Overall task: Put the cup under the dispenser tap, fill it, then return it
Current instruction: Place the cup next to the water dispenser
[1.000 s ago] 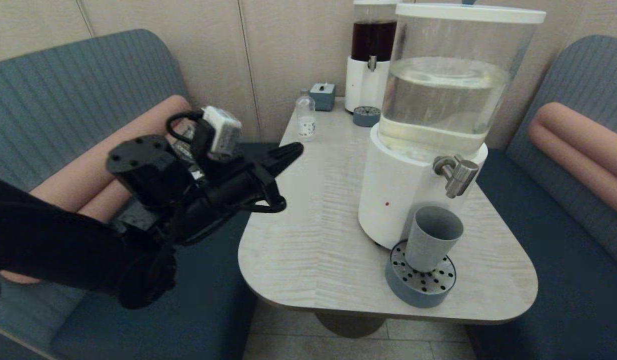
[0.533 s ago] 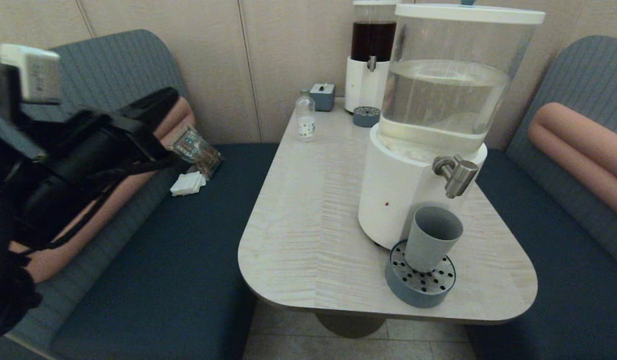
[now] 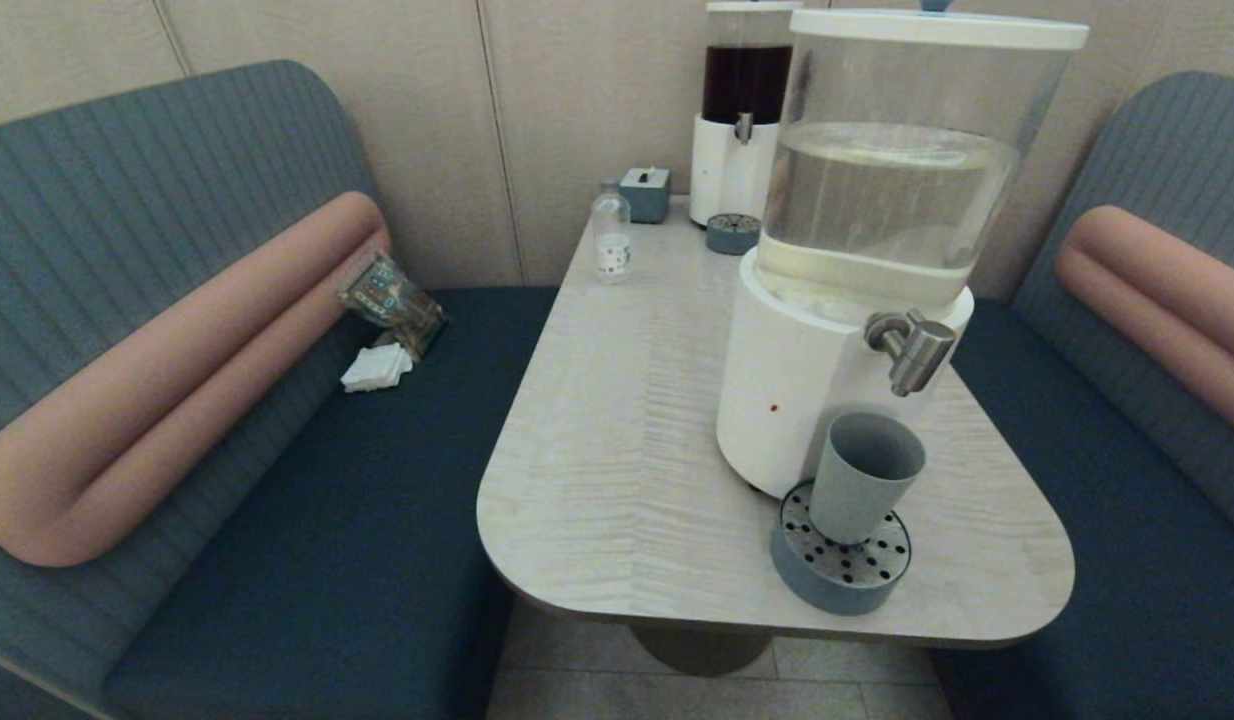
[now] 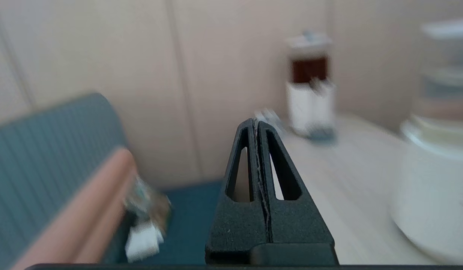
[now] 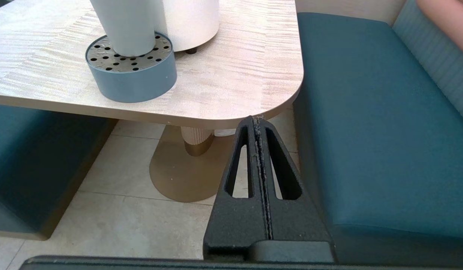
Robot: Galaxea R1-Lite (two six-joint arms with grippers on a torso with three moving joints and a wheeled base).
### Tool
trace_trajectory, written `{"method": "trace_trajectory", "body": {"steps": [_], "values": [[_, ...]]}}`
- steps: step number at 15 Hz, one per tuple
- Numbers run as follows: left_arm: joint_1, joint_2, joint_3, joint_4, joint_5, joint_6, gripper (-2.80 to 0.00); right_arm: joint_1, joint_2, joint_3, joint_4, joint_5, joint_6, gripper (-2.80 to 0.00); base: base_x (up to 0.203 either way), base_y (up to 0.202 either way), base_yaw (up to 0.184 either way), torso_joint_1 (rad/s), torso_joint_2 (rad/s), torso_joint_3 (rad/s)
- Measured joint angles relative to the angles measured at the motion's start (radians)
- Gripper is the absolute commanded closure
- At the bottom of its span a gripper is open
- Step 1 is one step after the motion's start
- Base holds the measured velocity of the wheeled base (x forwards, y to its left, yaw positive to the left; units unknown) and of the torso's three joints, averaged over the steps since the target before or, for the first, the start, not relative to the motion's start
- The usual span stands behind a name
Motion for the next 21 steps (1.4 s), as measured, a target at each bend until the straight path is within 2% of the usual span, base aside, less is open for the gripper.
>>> {"method": "trace_trajectory", "body": {"steps": [1, 3, 5, 7, 8, 12, 14, 15, 16, 18, 19, 21], "values": [[0.004, -0.079, 0.007, 0.101, -0.015, 0.0, 0.0, 0.0, 0.0, 0.0, 0.0, 0.0, 0.0, 0.0, 0.0, 0.0, 0.0, 0.0, 0.0, 0.0], [0.007, -0.255, 0.027, 0.318, -0.1, -0.038, 0.0, 0.0, 0.0, 0.0, 0.0, 0.0, 0.0, 0.0, 0.0, 0.0, 0.0, 0.0, 0.0, 0.0], [0.002, -0.418, 0.043, 0.487, -0.178, -0.139, 0.0, 0.0, 0.0, 0.0, 0.0, 0.0, 0.0, 0.0, 0.0, 0.0, 0.0, 0.0, 0.0, 0.0], [-0.013, -0.525, 0.037, 0.595, -0.215, -0.249, 0.0, 0.0, 0.0, 0.0, 0.0, 0.0, 0.0, 0.0, 0.0, 0.0, 0.0, 0.0, 0.0, 0.0], [-0.035, -0.554, 0.017, 0.621, -0.219, -0.276, 0.0, 0.0, 0.0, 0.0, 0.0, 0.0, 0.0, 0.0, 0.0, 0.0, 0.0, 0.0, 0.0, 0.0], [-0.099, -0.658, 0.004, 0.753, -0.206, -0.267, 0.0, 0.0, 0.0, 0.0, 0.0, 0.0, 0.0, 0.0, 0.0, 0.0, 0.0, 0.0, 0.0, 0.0], [-0.104, -0.74, 0.063, 0.818, -0.193, -0.199, 0.0, 0.0, 0.0, 0.0, 0.0, 0.0, 0.0, 0.0, 0.0, 0.0, 0.0, 0.0, 0.0, 0.0], [-0.105, -0.781, 0.105, 0.833, -0.185, -0.138, 0.0, 0.0, 0.0, 0.0, 0.0, 0.0, 0.0, 0.0, 0.0, 0.0, 0.0, 0.0, 0.0, 0.0], [-0.105, -0.818, 0.157, 0.832, -0.166, -0.044, 0.0, 0.0, 0.0, 0.0, 0.0, 0.0, 0.0, 0.0, 0.0, 0.0, 0.0, 0.0, 0.0, 0.0], [-0.105, -0.857, 0.251, 0.83, -0.074, 0.129, 0.0, 0.0, 0.0, 0.0, 0.0, 0.0, 0.0, 0.0, 0.0, 0.0, 0.0, 0.0, 0.0, 0.0], [-0.105, -0.867, 0.291, 0.828, -0.019, 0.186, 0.0, 0.0, 0.0, 0.0, 0.0, 0.0, 0.0, 0.0, 0.0, 0.0, 0.0, 0.0, 0.0, 0.0], [-0.106, -0.88, 0.377, 0.822, 0.074, 0.248, 0.0, 0.0, 0.0, 0.0, 0.0, 0.0, 0.0, 0.0, 0.0, 0.0, 0.0, 0.0, 0.0, 0.0]]}}
